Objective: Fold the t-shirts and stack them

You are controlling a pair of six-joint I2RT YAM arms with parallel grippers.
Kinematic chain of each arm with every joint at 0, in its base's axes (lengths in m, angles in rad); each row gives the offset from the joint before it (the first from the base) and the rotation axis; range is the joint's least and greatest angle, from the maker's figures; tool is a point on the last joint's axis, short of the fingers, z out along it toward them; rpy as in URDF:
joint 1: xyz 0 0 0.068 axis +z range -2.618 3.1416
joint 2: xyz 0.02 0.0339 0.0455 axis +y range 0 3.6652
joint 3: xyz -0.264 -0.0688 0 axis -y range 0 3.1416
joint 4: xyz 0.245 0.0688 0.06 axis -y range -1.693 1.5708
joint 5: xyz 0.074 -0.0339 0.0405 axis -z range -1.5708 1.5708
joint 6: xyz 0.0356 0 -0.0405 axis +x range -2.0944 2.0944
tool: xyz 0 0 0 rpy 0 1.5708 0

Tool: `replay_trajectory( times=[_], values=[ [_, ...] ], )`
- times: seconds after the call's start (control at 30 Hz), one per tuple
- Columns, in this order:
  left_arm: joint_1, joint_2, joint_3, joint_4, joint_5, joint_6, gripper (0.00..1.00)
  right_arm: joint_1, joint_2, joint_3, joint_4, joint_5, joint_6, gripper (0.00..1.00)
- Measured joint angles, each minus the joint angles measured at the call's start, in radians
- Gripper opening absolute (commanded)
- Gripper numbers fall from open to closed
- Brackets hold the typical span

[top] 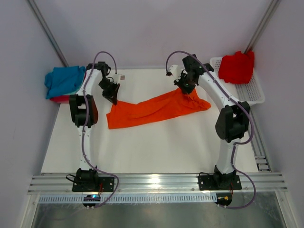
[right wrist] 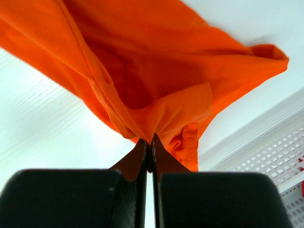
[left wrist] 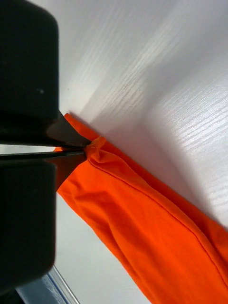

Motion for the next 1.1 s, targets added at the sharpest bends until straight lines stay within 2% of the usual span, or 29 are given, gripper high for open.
replay_trajectory(
  times=[0.37,0.53,0.7,0.87,1.1],
  values=[
    [0.000,-0.064,0.038,0.002,0.026,0.045,0.00,0.000,-0.057,-0.055,-0.058,-0.032,-0.048,0.03],
    [0.000,-0.145,-0.050,0.003,0.029,0.140,0.00,0.000,-0.089,-0.076,-0.152,-0.069,-0.122,0.03],
    [-0.019,-0.242,-0.053,-0.001,0.011,0.260,0.00,0.000,-0.150,-0.122,-0.253,-0.092,-0.206,0.03],
    [-0.080,-0.343,-0.068,0.008,0.003,0.380,0.00,0.000,-0.176,-0.180,-0.299,-0.114,-0.227,0.03],
    [-0.235,-0.521,-0.288,0.008,-0.029,0.573,0.00,0.000,-0.189,-0.310,-0.295,-0.130,-0.216,0.03]
  ],
)
